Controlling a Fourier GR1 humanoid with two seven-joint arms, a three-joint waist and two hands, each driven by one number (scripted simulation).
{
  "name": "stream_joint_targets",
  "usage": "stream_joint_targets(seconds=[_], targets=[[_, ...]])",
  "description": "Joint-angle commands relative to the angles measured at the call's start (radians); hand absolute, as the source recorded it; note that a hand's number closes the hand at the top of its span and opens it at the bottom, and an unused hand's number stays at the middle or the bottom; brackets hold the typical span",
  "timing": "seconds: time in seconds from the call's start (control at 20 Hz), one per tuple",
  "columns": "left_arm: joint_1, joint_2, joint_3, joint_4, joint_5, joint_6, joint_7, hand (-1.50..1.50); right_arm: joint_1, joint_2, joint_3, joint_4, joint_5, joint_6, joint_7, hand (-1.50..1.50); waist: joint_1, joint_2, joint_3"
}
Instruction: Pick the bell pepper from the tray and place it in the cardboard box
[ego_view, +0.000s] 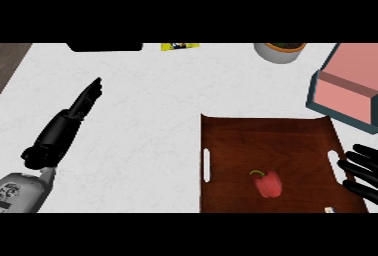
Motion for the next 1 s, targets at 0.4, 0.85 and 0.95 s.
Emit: stream_joint_targets(seconds=[0.4,0.85,0.95], targets=[[-0.017,0.003,0.092,0.021,0.008,-0.09,0.008,0.0,0.13,0.151,0.271,-0.331,0.399,0.096,0.411,-1.5,0.013,0.003,0.001],[0.01,-0.07,0.065,-0.02,-0.07,-0.084,0.033,0.0,0.069,0.202,0.372,-0.181,0.549,0.044,0.427,-1.5,0.019,0.004,0.001],[-0.053,-0.058,0.114,0.013,-0.052,-0.11,0.063,0.0,0.002,0.268,0.451,-0.128,0.62,0.047,0.478,-1.5,0.022,0.006,0.001]])
